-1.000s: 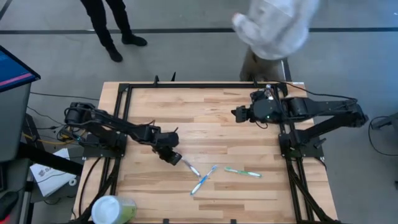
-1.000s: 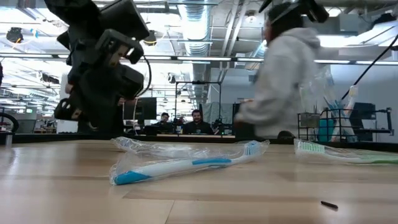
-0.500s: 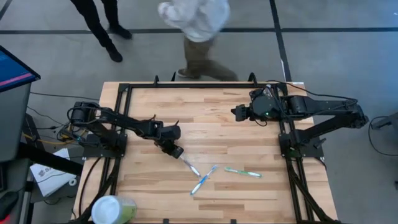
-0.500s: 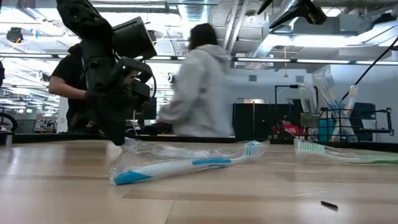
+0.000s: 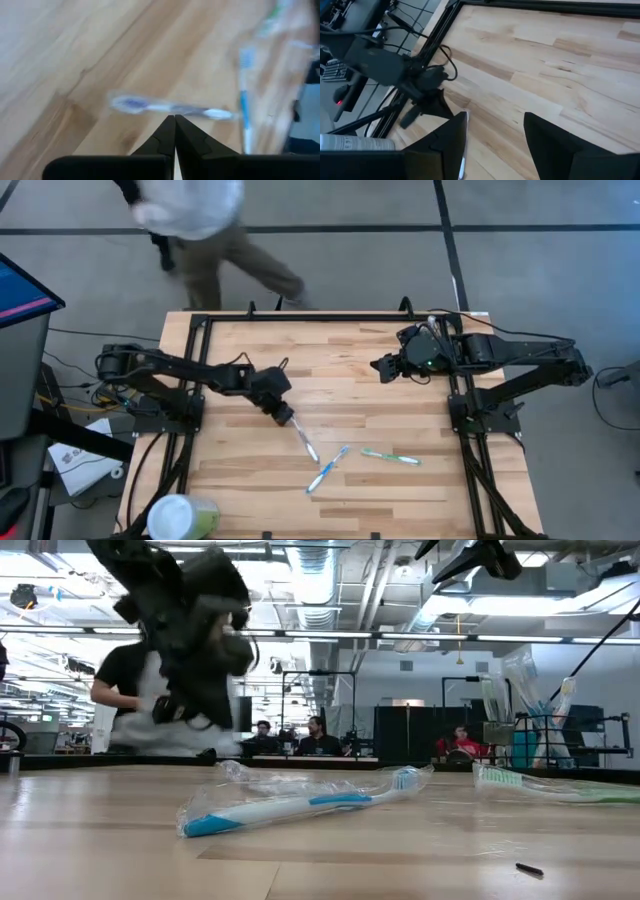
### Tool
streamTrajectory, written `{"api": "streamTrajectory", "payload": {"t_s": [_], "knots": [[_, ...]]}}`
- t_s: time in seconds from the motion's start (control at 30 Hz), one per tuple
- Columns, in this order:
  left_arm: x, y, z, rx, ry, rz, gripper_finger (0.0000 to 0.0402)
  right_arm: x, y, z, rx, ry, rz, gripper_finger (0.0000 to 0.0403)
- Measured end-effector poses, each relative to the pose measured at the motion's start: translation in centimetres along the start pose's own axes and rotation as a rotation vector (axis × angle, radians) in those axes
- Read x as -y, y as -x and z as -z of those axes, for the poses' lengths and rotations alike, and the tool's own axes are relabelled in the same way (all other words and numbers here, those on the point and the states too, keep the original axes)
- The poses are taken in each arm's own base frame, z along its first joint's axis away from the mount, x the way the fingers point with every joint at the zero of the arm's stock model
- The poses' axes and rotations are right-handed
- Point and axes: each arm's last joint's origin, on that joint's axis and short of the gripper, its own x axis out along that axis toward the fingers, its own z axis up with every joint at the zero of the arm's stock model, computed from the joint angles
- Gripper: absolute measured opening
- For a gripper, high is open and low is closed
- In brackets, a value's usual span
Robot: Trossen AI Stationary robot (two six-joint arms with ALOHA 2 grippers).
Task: Pick & Place toothbrushing station
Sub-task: Put the purple toothbrush in the left section of wire organizer
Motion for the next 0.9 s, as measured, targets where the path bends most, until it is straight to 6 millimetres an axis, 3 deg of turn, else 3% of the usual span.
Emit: {"api": "streamTrajectory", "payload": {"t_s": [0.23, 0.5, 0.73, 0.9], "knots": [[1.5, 2.1, -0.2, 0.077, -0.158, 0.098, 0.0003, 0.0, 0.0, 0.0, -0.004, 0.0, -0.002, 0.0182], [2.8, 1.8, 1.3, -0.03, 0.048, 0.177, 0.0012, -0.2, 0.0, 0.0, 0.0, -0.002, -0.015, 0.0174], [4.5, -0.3, 3.1, -0.048, 0.238, 0.084, 0.0001, -0.5, 0.2, 0.5, -0.073, 0.07, -0.07, 0.0164], [7.6, -3.0, 1.9, -0.031, 0.256, 0.062, 0.0001, -0.8, 0.4, 1.1, -0.105, 0.154, -0.098, 0.0156]]}}
